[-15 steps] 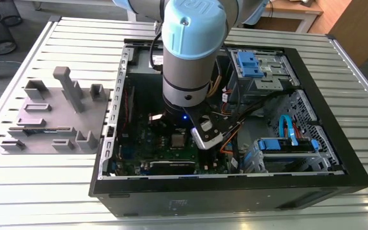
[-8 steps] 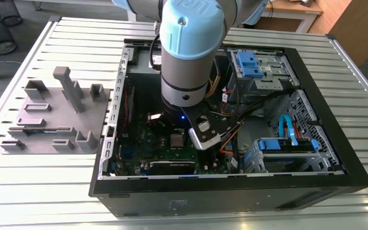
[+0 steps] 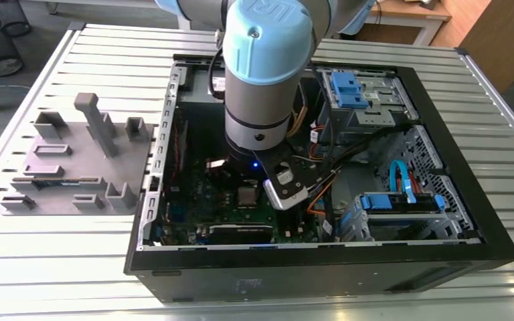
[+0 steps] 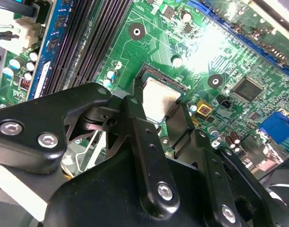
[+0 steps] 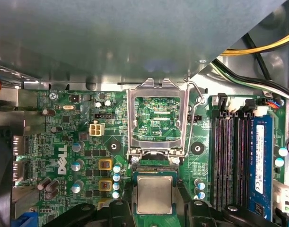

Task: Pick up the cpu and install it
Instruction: 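Place the cpu into insertion slot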

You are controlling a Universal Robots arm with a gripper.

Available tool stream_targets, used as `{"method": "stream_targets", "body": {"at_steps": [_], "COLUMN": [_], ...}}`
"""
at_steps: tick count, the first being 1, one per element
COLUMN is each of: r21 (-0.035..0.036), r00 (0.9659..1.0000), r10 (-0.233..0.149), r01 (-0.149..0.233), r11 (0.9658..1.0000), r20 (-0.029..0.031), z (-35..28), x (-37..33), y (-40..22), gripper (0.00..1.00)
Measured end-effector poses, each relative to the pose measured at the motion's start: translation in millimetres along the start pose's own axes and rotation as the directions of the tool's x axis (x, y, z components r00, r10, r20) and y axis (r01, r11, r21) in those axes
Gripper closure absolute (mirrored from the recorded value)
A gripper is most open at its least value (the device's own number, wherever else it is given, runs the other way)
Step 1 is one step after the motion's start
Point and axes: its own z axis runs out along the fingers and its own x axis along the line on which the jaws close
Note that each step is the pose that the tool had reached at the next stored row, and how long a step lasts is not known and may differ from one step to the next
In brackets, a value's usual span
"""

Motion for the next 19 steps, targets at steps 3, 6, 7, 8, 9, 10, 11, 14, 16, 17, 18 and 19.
{"method": "stream_targets", "body": {"at_steps": [3, 6, 7, 8, 9, 10, 11, 14, 16, 17, 18, 19], "r21": [0.0003, 0.0005, 0.0002, 0.0003, 0.0003, 0.0002, 0.0002, 0.0004, 0.0006, 0.0006, 0.0004, 0.0003], "r00": [1.0000, 1.0000, 1.0000, 1.0000, 1.0000, 1.0000, 1.0000, 1.0000, 1.0000, 1.0000, 1.0000, 1.0000], "r10": [0.000, -0.001, -0.001, 0.000, -0.001, -0.001, 0.000, -0.001, -0.001, -0.001, -0.001, -0.001], "r01": [0.000, 0.001, 0.001, 0.000, 0.001, 0.001, 0.000, 0.001, 0.001, 0.001, 0.001, 0.001], "r11": [1.0000, 1.0000, 1.0000, 1.0000, 1.0000, 1.0000, 1.0000, 1.0000, 1.0000, 1.0000, 1.0000, 1.0000], "r20": [-0.0001, -0.0002, -0.0001, -0.0001, -0.0001, -0.0001, 0.0000, -0.0001, -0.0002, -0.0002, -0.0001, -0.0001], "z": [1.7, 2.5, 3.1, 3.5, 3.6, 3.7, 4.0, 4.9, 5.3, 5.5, 5.7, 5.9], "x": [0.0, 0.1, 0.1, 0.0, -0.1, -0.1, -0.1, -0.1, -0.1, -0.1, -0.1, -0.1], "y": [-0.1, -0.1, -0.1, -0.1, -0.1, -0.1, -0.1, -0.1, -0.2, -0.2, -0.1, -0.1], "gripper": [0.55, 0.55, 0.55, 0.55, 0.55, 0.55, 0.55, 0.55, 0.55, 0.55, 0.55, 0.55]}}
